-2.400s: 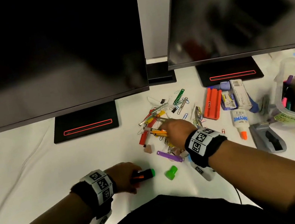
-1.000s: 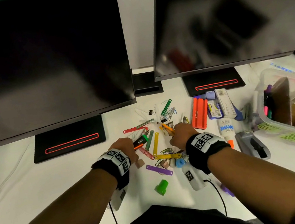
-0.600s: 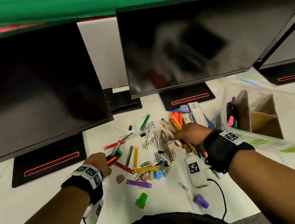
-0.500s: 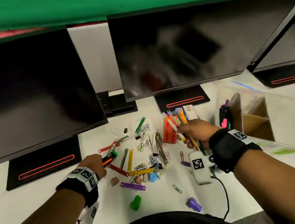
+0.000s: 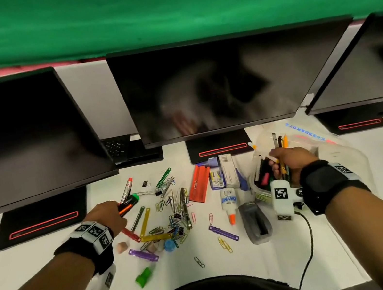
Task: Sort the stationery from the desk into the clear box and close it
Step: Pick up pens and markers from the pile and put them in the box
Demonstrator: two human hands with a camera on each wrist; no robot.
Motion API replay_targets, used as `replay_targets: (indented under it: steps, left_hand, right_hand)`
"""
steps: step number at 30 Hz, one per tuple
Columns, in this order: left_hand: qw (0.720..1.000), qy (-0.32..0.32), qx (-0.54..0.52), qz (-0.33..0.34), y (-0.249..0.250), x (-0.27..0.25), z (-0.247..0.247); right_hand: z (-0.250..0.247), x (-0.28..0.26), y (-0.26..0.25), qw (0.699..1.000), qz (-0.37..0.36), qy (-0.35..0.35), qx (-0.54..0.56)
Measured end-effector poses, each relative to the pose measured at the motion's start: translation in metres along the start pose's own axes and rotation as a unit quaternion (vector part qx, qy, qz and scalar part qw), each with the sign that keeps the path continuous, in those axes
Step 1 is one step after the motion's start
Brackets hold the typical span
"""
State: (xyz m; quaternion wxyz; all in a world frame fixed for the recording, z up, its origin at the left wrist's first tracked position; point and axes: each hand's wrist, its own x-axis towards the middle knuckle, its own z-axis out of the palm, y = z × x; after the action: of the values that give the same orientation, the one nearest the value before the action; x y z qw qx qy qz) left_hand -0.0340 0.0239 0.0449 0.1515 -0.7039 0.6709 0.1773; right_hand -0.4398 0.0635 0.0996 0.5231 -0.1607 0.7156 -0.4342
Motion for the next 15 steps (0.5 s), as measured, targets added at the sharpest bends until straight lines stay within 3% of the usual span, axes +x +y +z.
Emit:
replay_targets:
  steps: [4, 8, 15]
  left_hand:
    - [0.999, 0.028, -0.018, 0.008, 0.023, -0.016, -0.006]
    - [0.997, 0.048, -0.043, 0.029, 0.052, -0.027, -0.008]
    - [0.993, 0.038, -0.082, 0.082, 0.107, -0.040, -0.005]
  right_hand:
    - [-0.008, 0.004, -0.010, 0.999, -0.033, 0.011, 0.010]
    - [-0.015, 0.015, -0.003, 0.989, -0.053, 0.067, -0.124]
    - [0.002, 0.039, -0.015, 0.971, -0.021, 0.012, -0.237]
